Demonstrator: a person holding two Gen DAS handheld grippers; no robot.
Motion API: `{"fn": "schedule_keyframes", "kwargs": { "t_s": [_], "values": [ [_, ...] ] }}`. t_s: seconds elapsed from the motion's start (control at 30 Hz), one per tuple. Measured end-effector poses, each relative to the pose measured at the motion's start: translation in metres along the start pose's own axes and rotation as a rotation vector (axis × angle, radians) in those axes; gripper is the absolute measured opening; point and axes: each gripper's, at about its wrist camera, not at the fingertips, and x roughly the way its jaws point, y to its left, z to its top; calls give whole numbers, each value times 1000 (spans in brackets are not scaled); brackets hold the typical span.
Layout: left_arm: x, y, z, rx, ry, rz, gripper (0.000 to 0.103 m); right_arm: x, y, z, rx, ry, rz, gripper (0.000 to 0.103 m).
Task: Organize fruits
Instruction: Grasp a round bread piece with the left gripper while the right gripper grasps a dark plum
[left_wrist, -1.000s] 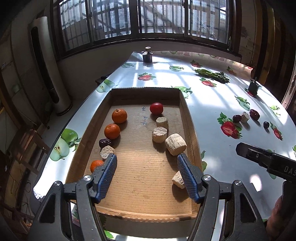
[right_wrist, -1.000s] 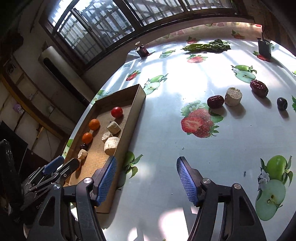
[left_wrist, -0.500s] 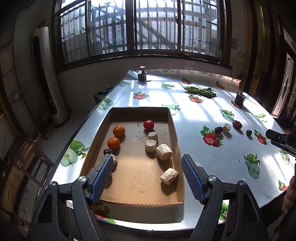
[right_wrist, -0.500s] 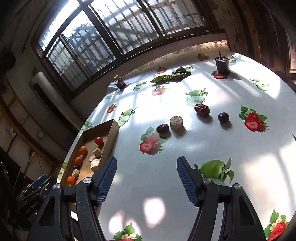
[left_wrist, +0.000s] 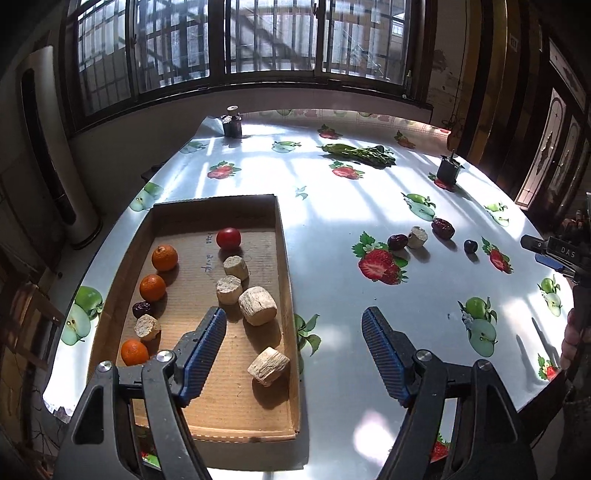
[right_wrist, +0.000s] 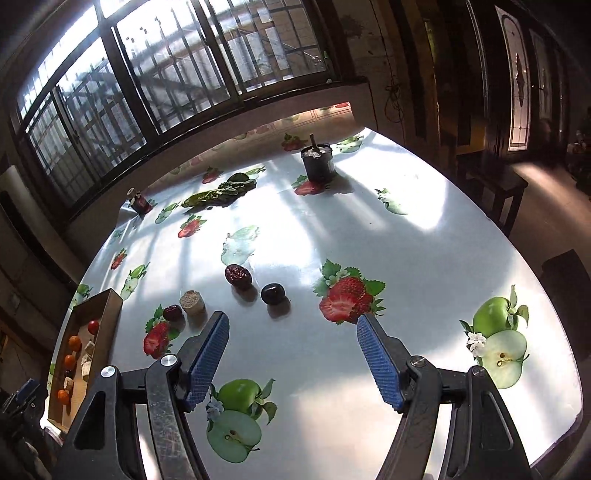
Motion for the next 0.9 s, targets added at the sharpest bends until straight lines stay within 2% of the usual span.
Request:
{"fn": "schedule_keyframes", "kwargs": {
  "t_s": [0.2,0.4,0.47,0.5,0.6,0.67,0.77,0.9],
  "values": [
    [45,-45,25,43,67,-80,75,80,9,16,-4,127,44,76],
    [94,-89,47,144,74,-114,74,111,28,12,-111,108,23,76],
    [110,-100,53,159,96,-142,64,119,31,10,-129,117,26,76],
    [116,-105,56,172,95,-161,62,121,31,10,-133,122,30,76],
    [132,-123,65,217,69,-204,61,123,33,11,-157,116,33,65],
    [142,-134,70,246,70,-214,61,125,35,9,-171,119,31,49],
    [158,-148,76,289,81,-236,61,124,36,8,-186,115,18,37],
    [174,-165,76,350,106,-244,61,124,30,10,-155,119,27,37]
  ]
}}
